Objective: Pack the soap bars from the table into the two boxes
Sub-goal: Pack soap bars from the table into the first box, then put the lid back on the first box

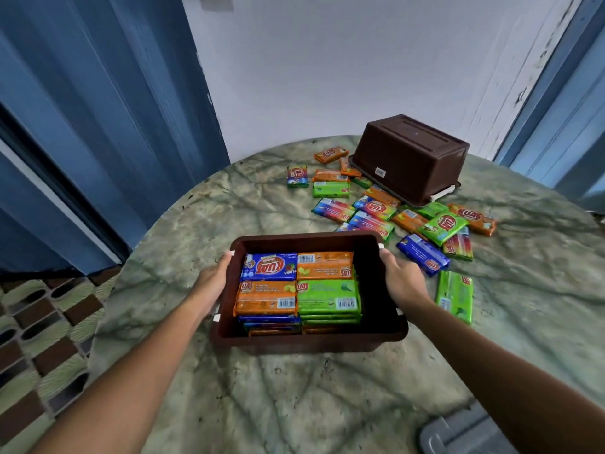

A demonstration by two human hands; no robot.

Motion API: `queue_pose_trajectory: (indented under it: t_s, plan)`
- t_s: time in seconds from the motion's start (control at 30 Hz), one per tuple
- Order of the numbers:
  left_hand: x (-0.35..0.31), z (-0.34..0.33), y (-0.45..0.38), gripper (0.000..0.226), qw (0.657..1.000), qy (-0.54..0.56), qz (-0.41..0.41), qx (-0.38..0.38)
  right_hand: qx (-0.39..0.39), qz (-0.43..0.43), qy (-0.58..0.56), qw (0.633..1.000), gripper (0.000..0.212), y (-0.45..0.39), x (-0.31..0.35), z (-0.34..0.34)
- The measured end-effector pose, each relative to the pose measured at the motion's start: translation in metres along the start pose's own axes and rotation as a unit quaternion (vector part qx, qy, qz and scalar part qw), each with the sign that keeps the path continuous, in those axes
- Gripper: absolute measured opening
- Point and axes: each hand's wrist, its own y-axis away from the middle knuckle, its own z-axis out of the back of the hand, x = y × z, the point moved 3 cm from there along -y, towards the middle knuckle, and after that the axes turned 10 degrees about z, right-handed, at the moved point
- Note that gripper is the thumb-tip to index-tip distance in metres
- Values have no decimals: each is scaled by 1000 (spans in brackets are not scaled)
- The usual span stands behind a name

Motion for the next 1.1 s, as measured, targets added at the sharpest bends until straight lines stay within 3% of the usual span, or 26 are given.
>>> queue_pose_trajectory:
  t_s: [0.4, 0.63, 0.7, 0.8, 0.9, 0.97, 1.0, 1.1]
  plan:
    - [-1, 0, -9, 54, 999, -21, -12, -27, -34, -1, 44, 998, 61, 11, 5, 2]
    - [-3, 4, -13, 42, 999, -27, -39, 4, 61, 2, 119, 991, 54, 25, 13, 19]
    - [-17, 11, -7, 37, 993, -79, -84, -24, 64, -5, 85, 994, 46, 36, 12, 40]
    - [-57, 17, 26, 38, 958, -152, -230, -80, 48, -6, 45, 998, 30, 60, 8, 79]
    - [-94, -14, 111, 34, 869, -206, -436, -114, -3, -23, 28, 999, 23, 99, -19, 140]
    - [-97, -50, 172, 30, 829, -206, -517, -59, -43, -48, 17, 998, 28, 132, -47, 181]
    - [-94, -68, 196, 26, 821, -197, -535, 8, -60, -66, 10, 996, 30, 145, -61, 195]
    - [-66, -146, 243, 16, 807, -246, -478, 244, -112, -134, -43, 984, 29, 197, -111, 235]
